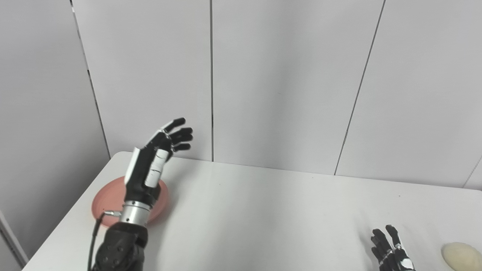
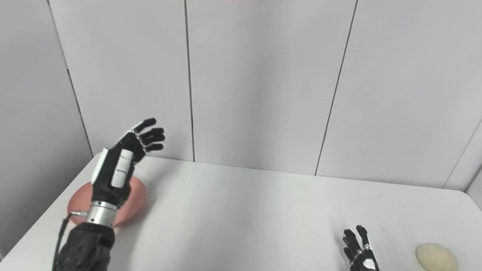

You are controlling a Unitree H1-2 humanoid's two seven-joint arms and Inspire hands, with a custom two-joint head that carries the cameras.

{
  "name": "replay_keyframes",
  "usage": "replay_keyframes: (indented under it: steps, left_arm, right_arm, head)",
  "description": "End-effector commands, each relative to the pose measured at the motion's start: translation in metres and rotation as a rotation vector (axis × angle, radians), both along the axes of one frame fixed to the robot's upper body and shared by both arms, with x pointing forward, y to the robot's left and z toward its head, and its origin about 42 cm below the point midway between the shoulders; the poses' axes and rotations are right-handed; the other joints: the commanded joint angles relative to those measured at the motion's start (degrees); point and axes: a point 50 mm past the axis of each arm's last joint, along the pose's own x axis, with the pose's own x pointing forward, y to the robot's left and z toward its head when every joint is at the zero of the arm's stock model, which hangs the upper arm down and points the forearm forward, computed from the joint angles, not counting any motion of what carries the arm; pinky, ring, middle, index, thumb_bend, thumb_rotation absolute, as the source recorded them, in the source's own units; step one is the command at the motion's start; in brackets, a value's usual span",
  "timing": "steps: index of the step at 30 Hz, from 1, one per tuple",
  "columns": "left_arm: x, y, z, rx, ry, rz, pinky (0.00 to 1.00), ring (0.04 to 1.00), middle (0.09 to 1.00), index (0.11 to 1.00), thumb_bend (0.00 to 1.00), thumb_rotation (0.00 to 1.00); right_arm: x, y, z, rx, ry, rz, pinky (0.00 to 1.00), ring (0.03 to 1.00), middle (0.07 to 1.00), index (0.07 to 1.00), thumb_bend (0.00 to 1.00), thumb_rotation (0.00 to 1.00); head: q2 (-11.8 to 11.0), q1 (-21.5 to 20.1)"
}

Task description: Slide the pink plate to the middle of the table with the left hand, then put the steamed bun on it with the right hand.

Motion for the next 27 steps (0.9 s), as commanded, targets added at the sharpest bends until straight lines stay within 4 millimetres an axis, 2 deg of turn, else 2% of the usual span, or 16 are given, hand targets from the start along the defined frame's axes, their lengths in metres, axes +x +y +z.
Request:
replay_keyframes:
  steps: [1,9,12,19,24,27]
  left_arm:
    - [0.012,0.006,0.025,0.027,-0.072,0.015,0.68,0.746,0.755,0.757,0.91,0.87]
    - [0.033,0.051,0.033,0.139,-0.082,0.101,0.68,0.767,0.779,0.812,0.9,0.86]
    - [0.04,0.069,0.033,0.151,-0.051,0.109,0.7,0.808,0.819,0.864,0.91,0.87]
    - [0.055,0.11,0.021,0.098,0.013,0.137,0.7,0.822,0.844,0.922,0.97,0.88]
    - [0.06,0.133,0.014,0.049,0.03,0.156,0.72,0.831,0.853,0.938,0.92,0.91]
    - [0.06,0.143,0.009,0.012,0.055,0.169,0.74,0.845,0.86,0.944,0.93,0.9]
  right_arm:
    - [-0.01,-0.001,-0.016,0.011,0.073,-0.014,1.0,0.961,0.934,1.0,0.73,0.95]
    - [-0.011,-0.001,-0.015,0.004,0.067,-0.011,1.0,0.962,0.936,1.0,0.72,0.95]
    - [-0.012,-0.002,-0.015,0.006,0.071,-0.015,1.0,0.958,0.936,0.998,0.71,0.94]
    - [-0.011,-0.004,-0.016,0.005,0.075,-0.018,1.0,0.964,0.939,0.999,0.71,0.94]
    - [-0.011,-0.005,-0.017,0.001,0.077,-0.021,1.0,0.966,0.941,1.0,0.7,0.94]
    - [-0.011,-0.006,-0.016,-0.006,0.077,-0.023,1.0,0.962,0.94,1.0,0.69,0.95]
  head:
    - [0.06,-0.09]
    - [0.33,-0.23]
    - [0.36,-0.34]
    - [0.45,-0.17]
    - [0.41,-0.17]
    - [0.46,-0.27]
